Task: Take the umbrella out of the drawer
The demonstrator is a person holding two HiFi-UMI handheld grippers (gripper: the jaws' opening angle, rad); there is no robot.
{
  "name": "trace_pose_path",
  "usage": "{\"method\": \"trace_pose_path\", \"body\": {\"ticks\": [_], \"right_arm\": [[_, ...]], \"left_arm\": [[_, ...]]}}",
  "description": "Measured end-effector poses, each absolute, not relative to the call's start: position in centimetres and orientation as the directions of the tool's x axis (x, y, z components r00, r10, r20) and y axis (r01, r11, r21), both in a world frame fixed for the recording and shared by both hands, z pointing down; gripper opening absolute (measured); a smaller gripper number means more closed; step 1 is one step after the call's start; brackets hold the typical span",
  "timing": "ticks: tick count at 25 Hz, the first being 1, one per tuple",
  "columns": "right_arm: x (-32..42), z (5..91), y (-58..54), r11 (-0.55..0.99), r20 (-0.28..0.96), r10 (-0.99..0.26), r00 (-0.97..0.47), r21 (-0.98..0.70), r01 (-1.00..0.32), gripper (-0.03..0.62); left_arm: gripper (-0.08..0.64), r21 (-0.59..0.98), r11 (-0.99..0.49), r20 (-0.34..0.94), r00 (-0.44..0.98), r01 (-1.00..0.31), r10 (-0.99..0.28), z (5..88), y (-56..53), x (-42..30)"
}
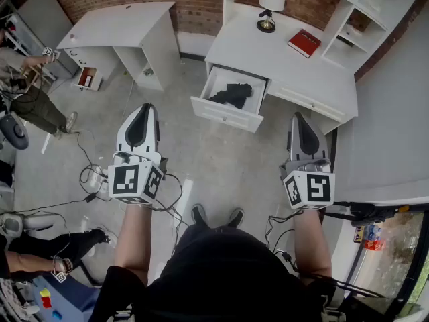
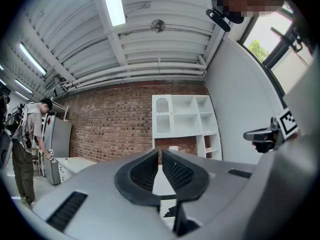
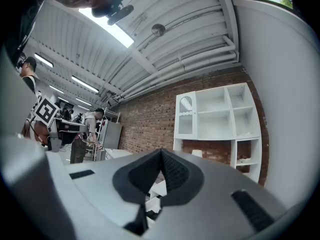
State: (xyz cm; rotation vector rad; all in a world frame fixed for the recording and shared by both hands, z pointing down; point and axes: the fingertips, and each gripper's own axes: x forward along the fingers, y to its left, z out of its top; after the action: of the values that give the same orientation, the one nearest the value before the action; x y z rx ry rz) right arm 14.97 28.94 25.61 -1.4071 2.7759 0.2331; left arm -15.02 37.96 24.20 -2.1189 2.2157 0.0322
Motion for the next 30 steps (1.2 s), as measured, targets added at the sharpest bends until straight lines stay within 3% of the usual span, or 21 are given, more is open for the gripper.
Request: {"method": "trace_pose_path", "body": {"ticks": [9,15,16,18,20,30], "right_arm": [[16.5,26.0,28.3,0.591,-0.079,-0.797,-0.599,0.099,-0.800,-0.002],[19.1,25.8,27.5,0.587,-0.117,-0.797,-0.592,0.082,-0.806,0.001],[19.6,26.0,27.4,0.581,-0.115,-0.800,-0.588,0.091,-0.809,0.054],[20.4,26.2,27.2,0.584,-0.104,-0.799,-0.592,0.095,-0.806,0.124],[20.8,26.6,27.1,0.602,-0.096,-0.788,-0.608,0.087,-0.794,0.134],[20.5,27.7,26.6,0.640,-0.082,-0.763,-0.641,0.051,-0.767,0.133]], "left_arm": [[0.026,-0.024,0.067,-0.060,-0.065,-0.997,-0.996,24.5,37.3,-13.6],[0.028,-0.010,0.043,-0.209,-0.040,-0.999,-0.977,22.0,38.5,-10.7],[0.036,-0.022,0.044,-0.219,-0.038,-0.999,-0.975,21.9,38.7,-10.2],[0.131,-0.030,0.041,-0.204,-0.034,-0.999,-0.978,22.3,38.8,-9.2],[0.184,-0.021,0.036,-0.167,-0.032,-0.999,-0.985,23.2,38.8,-8.4],[0.200,-0.021,0.078,-0.016,-0.077,-0.997,-0.997,26.2,38.5,-8.4]]}}
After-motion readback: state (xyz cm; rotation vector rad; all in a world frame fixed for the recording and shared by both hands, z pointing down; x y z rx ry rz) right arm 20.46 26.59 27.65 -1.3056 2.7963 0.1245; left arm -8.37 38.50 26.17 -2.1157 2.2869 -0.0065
